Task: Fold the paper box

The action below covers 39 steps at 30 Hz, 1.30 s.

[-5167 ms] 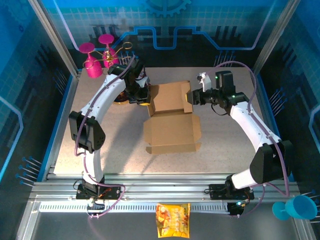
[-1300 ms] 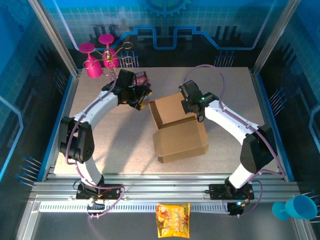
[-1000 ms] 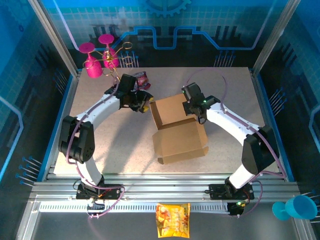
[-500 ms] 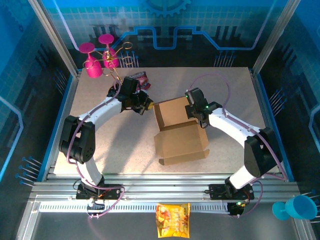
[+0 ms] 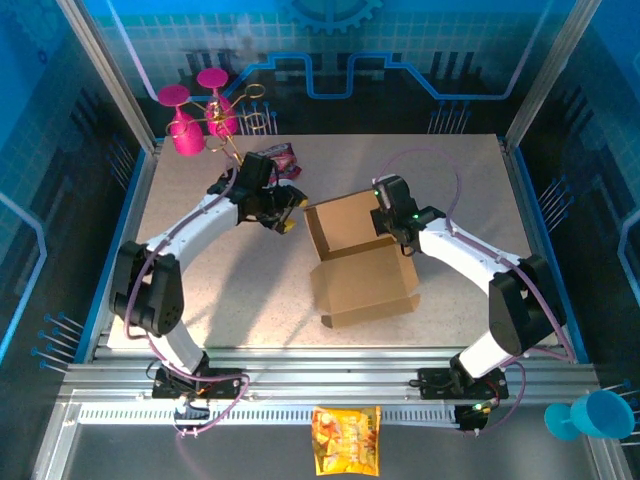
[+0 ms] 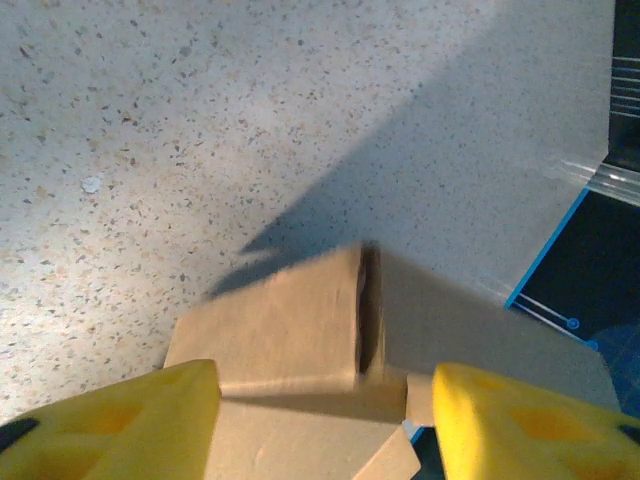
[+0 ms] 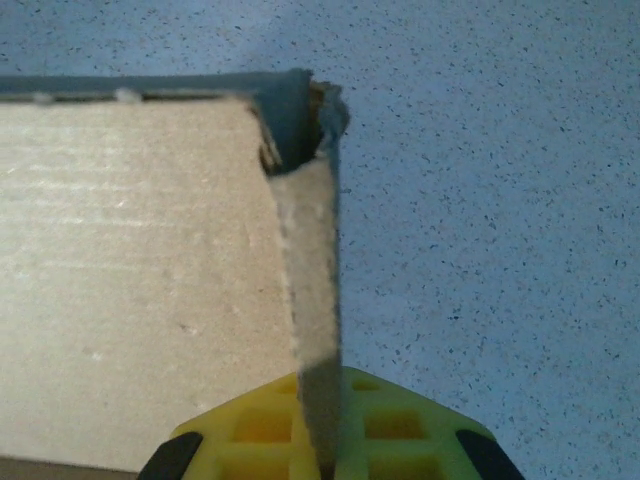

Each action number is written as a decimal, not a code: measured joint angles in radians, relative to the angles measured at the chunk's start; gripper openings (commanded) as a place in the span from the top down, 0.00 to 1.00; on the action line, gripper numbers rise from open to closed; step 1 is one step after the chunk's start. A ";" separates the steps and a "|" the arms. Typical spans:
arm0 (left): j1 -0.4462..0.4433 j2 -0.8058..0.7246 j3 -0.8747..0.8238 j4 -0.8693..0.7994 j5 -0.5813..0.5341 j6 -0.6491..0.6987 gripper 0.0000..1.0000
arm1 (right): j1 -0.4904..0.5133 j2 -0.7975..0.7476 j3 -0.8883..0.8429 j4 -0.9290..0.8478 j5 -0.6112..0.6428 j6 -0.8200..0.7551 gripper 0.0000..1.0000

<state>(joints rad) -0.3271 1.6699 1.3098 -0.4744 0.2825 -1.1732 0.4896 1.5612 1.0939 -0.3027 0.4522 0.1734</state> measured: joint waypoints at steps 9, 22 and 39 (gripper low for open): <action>-0.066 -0.066 0.133 -0.180 -0.117 0.338 0.42 | -0.015 0.000 0.013 0.012 -0.049 -0.091 1.00; -0.183 0.018 0.362 -0.311 -0.343 0.940 0.35 | -0.071 0.000 0.076 0.010 -0.202 -0.230 1.00; -0.235 -0.083 0.033 -0.362 -0.326 0.605 0.34 | -0.068 0.047 0.138 -0.012 -0.199 -0.276 1.00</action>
<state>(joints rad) -0.5625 1.5871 1.3430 -0.8360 -0.0437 -0.5686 0.4217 1.6081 1.2324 -0.3149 0.2531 -0.1028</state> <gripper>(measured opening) 0.659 0.066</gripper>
